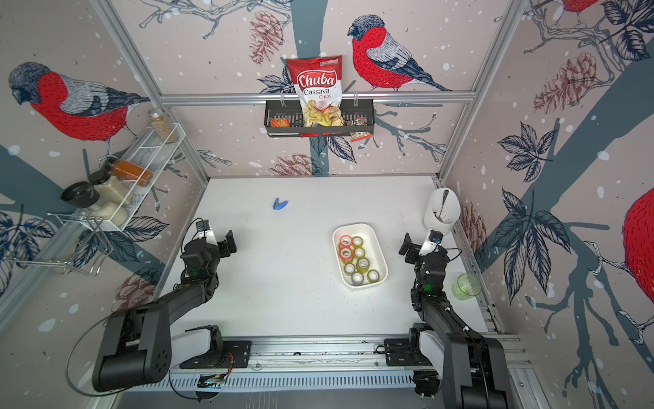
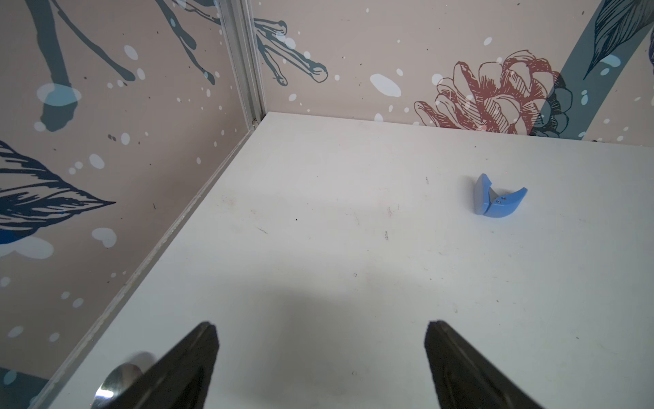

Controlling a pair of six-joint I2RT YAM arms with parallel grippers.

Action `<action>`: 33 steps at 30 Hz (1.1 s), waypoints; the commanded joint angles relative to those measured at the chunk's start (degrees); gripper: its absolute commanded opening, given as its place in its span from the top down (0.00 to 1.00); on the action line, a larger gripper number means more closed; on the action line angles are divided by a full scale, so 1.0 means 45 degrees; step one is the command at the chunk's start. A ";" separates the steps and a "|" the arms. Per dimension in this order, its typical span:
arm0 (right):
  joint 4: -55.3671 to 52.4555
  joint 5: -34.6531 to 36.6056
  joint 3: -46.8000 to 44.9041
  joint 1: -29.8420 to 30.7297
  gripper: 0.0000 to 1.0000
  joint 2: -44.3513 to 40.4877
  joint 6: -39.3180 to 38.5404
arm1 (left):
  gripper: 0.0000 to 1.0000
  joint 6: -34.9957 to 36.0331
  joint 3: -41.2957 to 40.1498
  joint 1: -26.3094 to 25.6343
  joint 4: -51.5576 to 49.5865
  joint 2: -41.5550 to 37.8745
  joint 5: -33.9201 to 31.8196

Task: Put the transparent tape into the storage box
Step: Reset both arms

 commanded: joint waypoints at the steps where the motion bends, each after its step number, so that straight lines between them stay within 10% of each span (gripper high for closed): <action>1: 0.2246 0.0143 0.0080 0.0038 0.00 0.0607 -0.0186 | 0.04 0.0104 -0.0171 0.0007 0.2415 0.0374 0.0435; 25: 0.6115 0.0518 0.0328 0.0429 0.00 0.4858 -0.0168 | 0.03 -0.0418 0.0533 -0.1545 0.3586 0.2837 -0.0736; 33: 0.5203 0.3121 0.1250 0.1082 0.00 0.5722 0.0035 | 0.03 -0.0125 -0.0219 -0.1616 0.5351 0.3400 -0.0271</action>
